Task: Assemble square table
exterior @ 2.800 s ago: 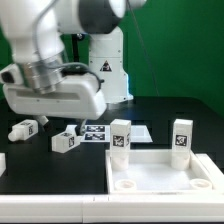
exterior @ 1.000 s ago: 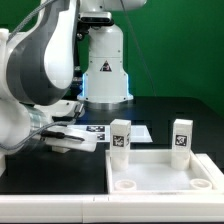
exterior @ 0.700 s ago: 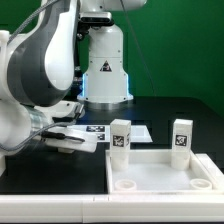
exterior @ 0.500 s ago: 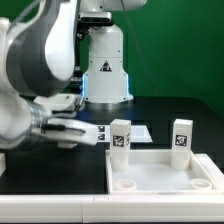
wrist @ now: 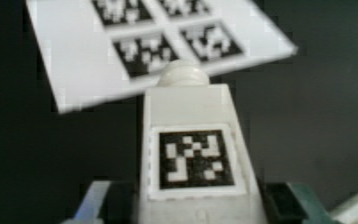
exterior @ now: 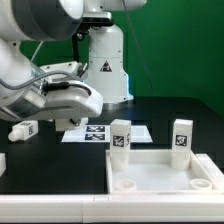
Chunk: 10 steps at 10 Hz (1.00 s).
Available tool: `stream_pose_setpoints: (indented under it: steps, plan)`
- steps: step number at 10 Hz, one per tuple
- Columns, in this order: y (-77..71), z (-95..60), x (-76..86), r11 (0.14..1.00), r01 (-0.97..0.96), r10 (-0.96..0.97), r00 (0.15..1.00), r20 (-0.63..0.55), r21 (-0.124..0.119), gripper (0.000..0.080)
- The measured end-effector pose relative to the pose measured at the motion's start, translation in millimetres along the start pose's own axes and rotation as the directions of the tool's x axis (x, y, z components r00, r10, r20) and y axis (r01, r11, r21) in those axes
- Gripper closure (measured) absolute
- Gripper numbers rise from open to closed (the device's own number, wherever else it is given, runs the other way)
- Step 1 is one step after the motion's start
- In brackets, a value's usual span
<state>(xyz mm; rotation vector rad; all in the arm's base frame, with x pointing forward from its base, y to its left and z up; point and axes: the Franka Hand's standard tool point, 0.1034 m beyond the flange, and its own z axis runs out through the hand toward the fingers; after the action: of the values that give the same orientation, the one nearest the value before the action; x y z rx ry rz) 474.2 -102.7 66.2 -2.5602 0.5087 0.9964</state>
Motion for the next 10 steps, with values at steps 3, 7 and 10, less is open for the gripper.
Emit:
stream_pose_setpoints:
  steps: [3,7,10]
  plan:
    - [-30.7,-55.9,7.4,0.995,0.095,-0.1,0.978,-0.182,-0.034,0.0515]
    - [-63.5,-97.3,24.6,0.983,0.148,-0.182,0.841,-0.509,-0.107,0.0515]
    - [-96.3,-107.1,25.1,0.983,0.111,-0.182,0.68,-0.71,-0.146,0.0515]
